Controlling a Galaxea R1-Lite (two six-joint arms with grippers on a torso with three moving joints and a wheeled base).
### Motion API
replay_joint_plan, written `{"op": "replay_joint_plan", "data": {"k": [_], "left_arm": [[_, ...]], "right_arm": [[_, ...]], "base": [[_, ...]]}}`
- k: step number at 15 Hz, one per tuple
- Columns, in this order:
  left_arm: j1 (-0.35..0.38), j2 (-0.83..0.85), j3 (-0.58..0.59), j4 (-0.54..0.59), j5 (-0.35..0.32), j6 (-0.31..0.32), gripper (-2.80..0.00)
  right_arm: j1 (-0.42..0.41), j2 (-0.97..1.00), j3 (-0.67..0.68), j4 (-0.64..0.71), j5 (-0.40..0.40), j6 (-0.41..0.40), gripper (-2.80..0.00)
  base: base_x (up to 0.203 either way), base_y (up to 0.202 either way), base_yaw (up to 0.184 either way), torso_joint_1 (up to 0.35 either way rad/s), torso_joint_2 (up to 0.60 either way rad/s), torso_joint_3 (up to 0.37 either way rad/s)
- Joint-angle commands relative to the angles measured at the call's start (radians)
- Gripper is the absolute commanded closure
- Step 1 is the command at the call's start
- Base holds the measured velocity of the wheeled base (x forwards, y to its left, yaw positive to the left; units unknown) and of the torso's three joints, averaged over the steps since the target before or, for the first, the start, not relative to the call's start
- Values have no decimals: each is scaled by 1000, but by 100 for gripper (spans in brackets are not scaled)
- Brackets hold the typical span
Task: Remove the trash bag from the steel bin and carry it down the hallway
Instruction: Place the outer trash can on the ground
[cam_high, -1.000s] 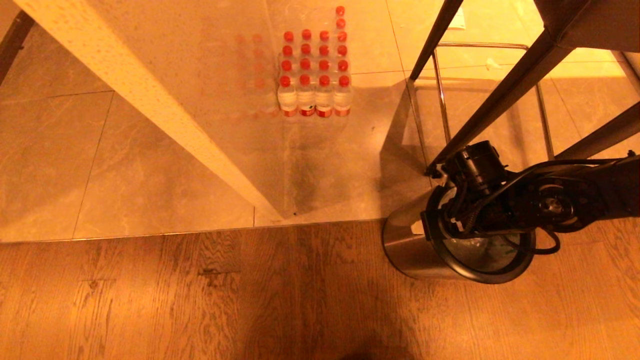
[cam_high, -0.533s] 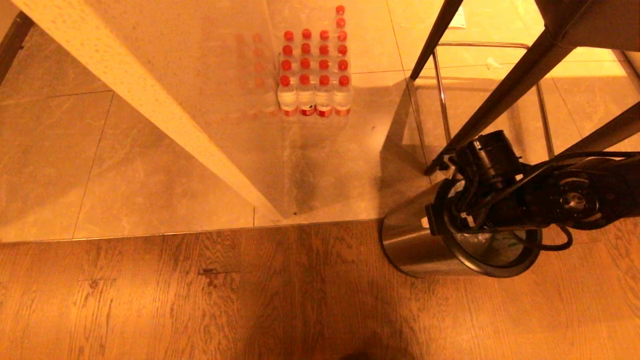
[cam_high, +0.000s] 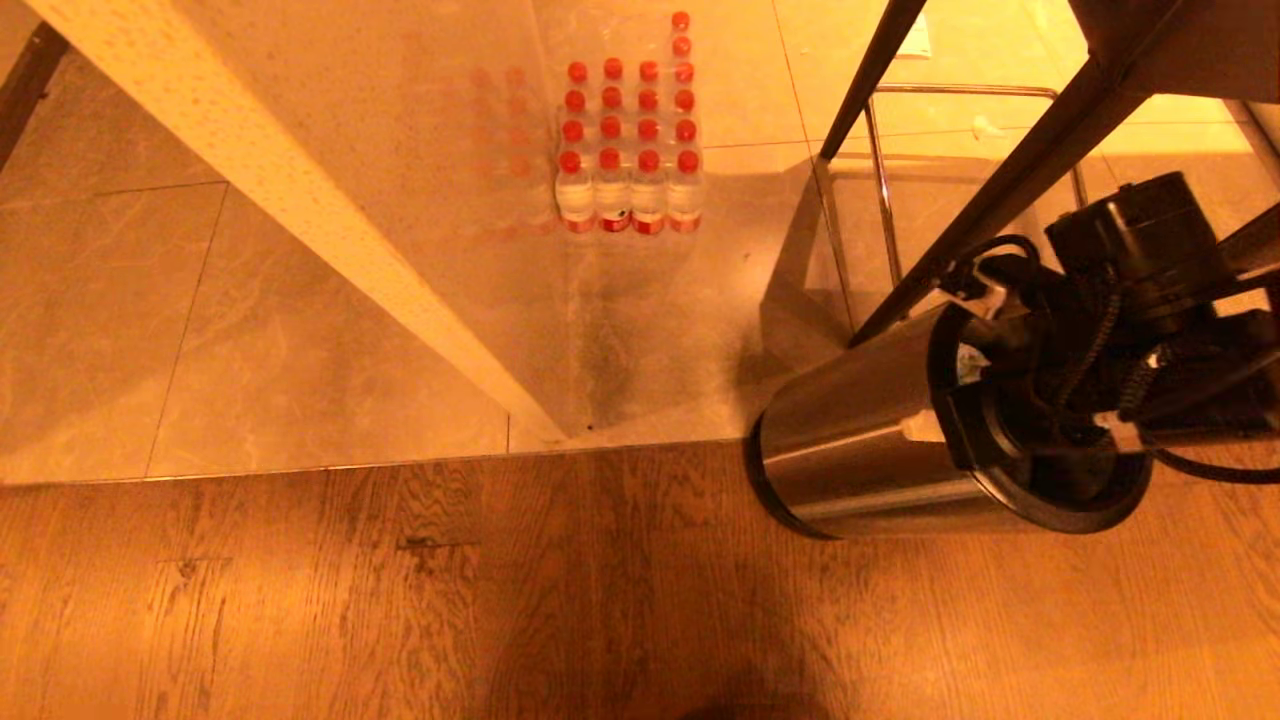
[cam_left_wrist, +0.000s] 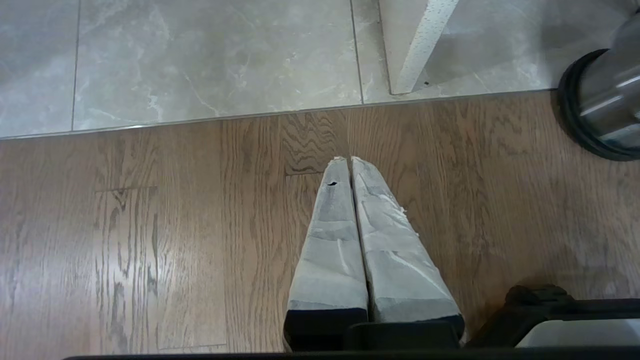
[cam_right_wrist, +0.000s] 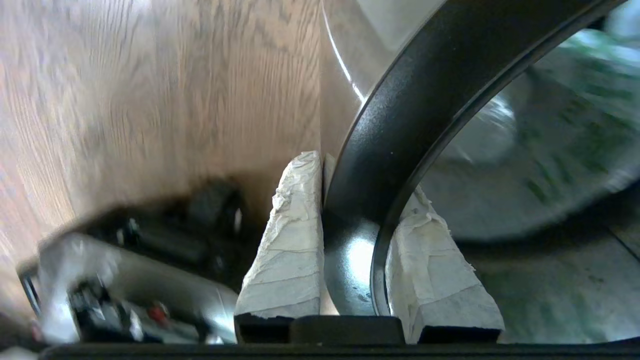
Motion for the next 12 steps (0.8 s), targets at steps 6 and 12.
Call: {"op": "replay_joint_plan", "data": {"k": [6, 12], "left_arm": [[1, 0, 0, 0, 0, 0, 0], [1, 0, 1, 0, 0, 0, 0]], "right_arm": [[32, -188, -174, 192, 14, -29, 0], [32, -261, -437, 499, 12, 17, 0]], "base": [[0, 0, 0, 0, 0, 0], [0, 0, 0, 0, 0, 0]]}}
